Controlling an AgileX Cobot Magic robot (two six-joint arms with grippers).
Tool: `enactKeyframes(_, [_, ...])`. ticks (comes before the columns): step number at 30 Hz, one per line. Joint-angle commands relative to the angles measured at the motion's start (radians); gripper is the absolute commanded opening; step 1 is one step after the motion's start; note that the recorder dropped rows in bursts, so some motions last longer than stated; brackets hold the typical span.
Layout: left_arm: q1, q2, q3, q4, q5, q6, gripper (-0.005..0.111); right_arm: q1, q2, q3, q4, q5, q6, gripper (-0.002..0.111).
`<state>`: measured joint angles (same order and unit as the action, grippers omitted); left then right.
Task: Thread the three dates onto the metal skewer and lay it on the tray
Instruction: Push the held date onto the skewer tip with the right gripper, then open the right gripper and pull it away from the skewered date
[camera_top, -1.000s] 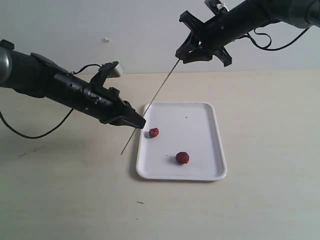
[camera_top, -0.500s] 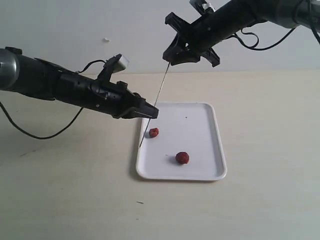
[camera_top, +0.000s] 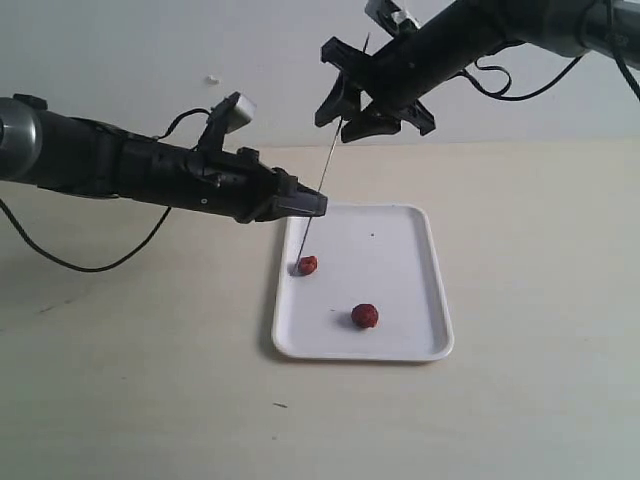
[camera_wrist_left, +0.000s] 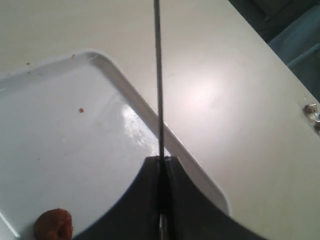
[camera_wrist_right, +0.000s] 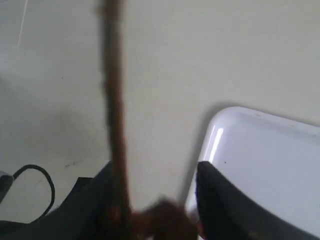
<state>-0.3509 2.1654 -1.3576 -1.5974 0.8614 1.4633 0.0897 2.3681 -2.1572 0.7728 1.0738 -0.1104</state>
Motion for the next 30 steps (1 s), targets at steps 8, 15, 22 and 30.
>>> enactKeyframes(8, [0.01,-0.013,-0.007,0.034,-0.012,-0.004,0.0,-0.005,-0.066,0.005,-0.055,0.046,-0.115,0.068])
enactKeyframes(15, [0.113,-0.036,-0.007,0.126,0.059,-0.056,0.0,-0.021,-0.131,0.005,-0.24,0.11,-0.113,0.068])
enactKeyframes(22, [0.263,-0.077,-0.007,0.225,0.249,-0.111,0.0,-0.014,-0.146,0.026,-0.353,0.147,-0.231,0.068])
enactKeyframes(30, [0.317,-0.078,-0.007,0.227,0.314,-0.111,0.0,0.072,-0.139,0.123,-0.344,0.147,-0.369,0.052])
